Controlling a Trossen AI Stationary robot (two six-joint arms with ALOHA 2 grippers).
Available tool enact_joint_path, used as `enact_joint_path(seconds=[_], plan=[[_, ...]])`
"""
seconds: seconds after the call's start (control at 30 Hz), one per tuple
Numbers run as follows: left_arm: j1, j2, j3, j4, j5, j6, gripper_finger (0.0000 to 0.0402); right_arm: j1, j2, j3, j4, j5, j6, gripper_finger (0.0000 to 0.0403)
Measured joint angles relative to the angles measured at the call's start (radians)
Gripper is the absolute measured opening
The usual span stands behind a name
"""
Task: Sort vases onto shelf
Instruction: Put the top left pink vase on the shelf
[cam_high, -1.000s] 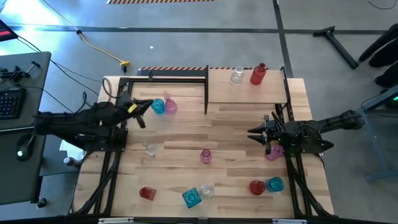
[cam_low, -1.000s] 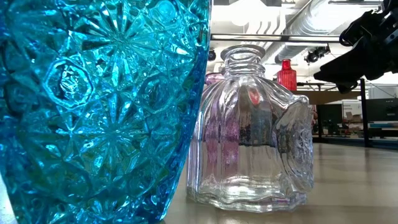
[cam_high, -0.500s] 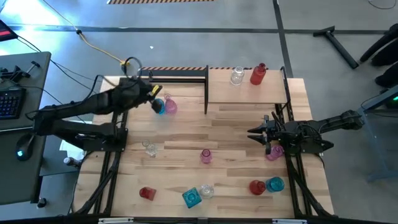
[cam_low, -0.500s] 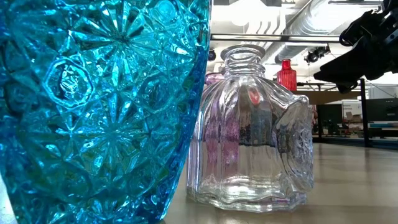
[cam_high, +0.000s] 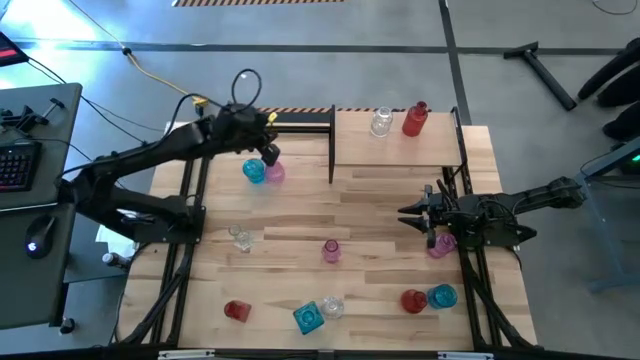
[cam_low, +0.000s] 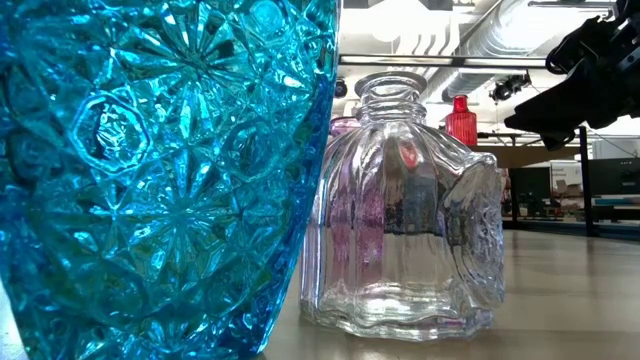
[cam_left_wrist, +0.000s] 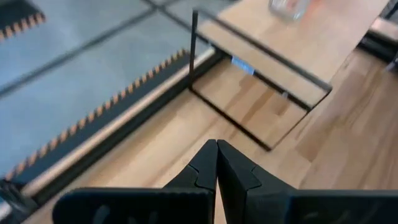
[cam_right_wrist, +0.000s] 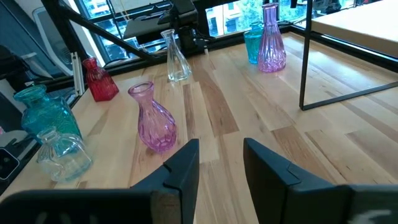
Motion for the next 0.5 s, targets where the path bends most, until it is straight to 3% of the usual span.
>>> enact_joint_path(seconds=[0.5], plan=[[0.030,0.120,0.032,-0.102,0.074,-0.085,0.0001,0.000,0.000,0.000,0.000,0.000,0.000,0.0108]])
